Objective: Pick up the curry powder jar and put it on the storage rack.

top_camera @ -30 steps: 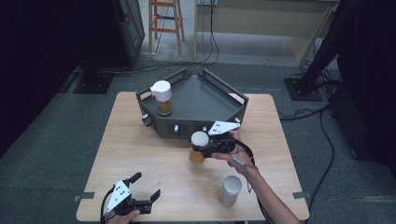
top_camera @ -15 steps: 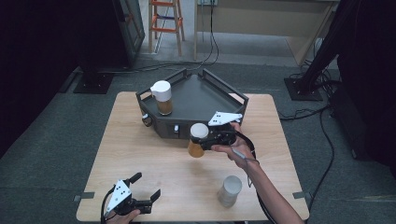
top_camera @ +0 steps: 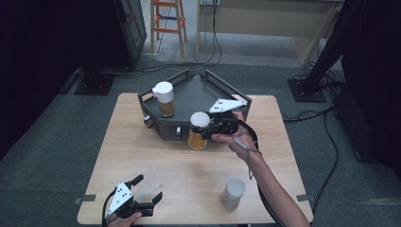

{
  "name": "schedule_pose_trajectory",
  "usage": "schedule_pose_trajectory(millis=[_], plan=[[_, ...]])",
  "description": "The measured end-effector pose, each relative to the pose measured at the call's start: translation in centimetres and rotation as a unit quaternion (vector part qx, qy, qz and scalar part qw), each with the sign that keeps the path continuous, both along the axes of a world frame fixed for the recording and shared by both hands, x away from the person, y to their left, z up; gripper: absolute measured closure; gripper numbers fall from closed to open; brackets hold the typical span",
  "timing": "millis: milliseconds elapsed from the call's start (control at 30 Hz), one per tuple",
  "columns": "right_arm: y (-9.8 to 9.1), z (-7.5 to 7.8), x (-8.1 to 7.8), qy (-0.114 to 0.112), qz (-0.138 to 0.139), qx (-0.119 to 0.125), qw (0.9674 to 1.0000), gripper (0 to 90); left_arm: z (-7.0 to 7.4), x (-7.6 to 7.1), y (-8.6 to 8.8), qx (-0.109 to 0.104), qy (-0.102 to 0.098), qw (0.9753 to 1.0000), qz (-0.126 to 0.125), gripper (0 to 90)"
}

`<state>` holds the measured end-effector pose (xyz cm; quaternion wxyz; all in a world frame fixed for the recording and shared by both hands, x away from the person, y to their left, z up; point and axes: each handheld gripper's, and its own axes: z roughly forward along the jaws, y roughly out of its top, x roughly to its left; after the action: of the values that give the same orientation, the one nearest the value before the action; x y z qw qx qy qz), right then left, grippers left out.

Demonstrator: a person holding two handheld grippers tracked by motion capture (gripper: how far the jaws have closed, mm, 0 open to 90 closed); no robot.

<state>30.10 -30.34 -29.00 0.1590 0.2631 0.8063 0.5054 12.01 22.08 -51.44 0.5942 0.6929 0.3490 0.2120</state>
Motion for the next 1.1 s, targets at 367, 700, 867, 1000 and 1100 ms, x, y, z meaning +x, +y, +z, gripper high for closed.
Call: schedule_pose_trajectory(millis=[367, 700, 867, 1000, 1100], plan=[[1.5, 2.9, 1.3, -0.007, -0.017, 0.003, 0.9998, 33.6, 0.0, 0.0, 0.0, 0.000, 0.000, 1.0000, 0.000, 0.9], [3.1, 4.4, 3.0, -0.009, -0.042, -0.001, 0.9991, 33.6, 0.0, 0.0, 0.1, -0.002, -0.001, 1.0000, 0.000, 0.9], [3.9, 4.8, 3.8, -0.008, -0.056, -0.007, 0.9984, 33.6, 0.0, 0.0, 0.1, -0.002, 0.000, 1.0000, -0.001, 0.9], [4.5, 4.9, 4.6, -0.009, -0.070, -0.012, 0.9975, 33.6, 0.0, 0.0, 0.2, -0.003, -0.001, 1.0000, 0.000, 0.9], [4.9, 4.8, 5.0, -0.009, -0.078, -0.016, 0.9968, 33.6, 0.0, 0.0, 0.2, -0.003, 0.000, 1.0000, 0.000, 0.9]])
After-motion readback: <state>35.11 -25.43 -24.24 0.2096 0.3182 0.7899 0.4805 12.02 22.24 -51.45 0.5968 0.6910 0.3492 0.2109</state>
